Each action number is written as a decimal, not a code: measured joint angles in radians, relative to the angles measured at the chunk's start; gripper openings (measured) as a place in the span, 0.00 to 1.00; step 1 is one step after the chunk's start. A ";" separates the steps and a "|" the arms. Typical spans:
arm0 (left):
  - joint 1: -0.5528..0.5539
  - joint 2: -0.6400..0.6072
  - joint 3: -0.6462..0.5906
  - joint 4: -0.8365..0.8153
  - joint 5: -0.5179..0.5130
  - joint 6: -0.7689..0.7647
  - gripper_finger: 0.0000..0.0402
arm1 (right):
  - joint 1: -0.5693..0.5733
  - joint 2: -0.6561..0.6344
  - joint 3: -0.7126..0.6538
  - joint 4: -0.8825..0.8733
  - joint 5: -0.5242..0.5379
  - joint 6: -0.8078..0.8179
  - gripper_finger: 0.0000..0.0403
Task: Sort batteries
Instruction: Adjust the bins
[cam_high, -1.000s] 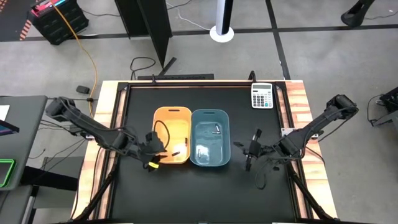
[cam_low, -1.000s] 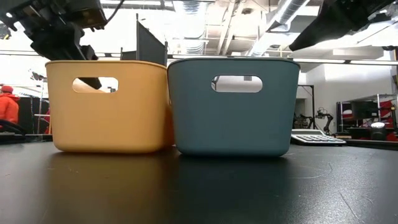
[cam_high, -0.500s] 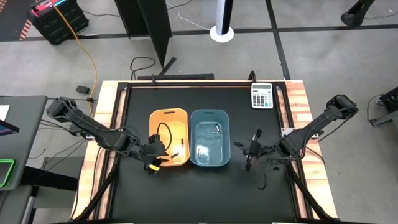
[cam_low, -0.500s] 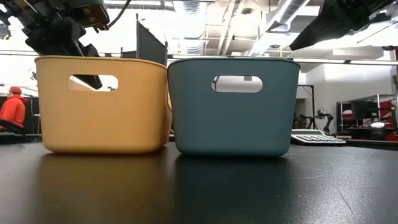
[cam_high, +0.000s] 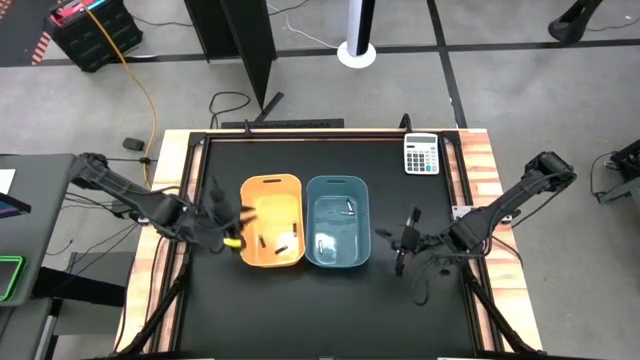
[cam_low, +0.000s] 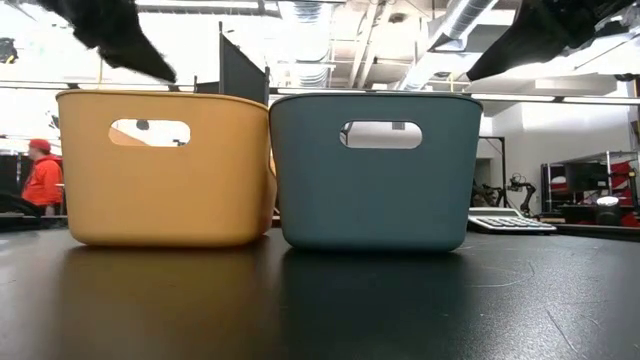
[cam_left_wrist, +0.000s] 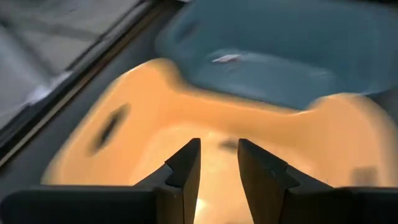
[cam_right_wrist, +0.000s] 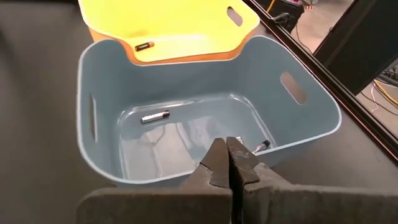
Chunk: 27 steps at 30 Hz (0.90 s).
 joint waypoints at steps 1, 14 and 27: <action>0.001 -0.021 0.000 -0.075 -0.037 -0.060 0.25 | 0.004 0.000 0.000 0.000 0.000 0.001 0.00; 0.080 -0.083 -0.001 -0.584 -0.101 -0.532 0.22 | 0.019 0.000 0.000 0.000 0.000 0.001 0.00; 0.220 0.080 -0.002 -0.453 0.067 -0.311 0.22 | 0.019 0.000 0.000 0.012 0.012 0.001 0.00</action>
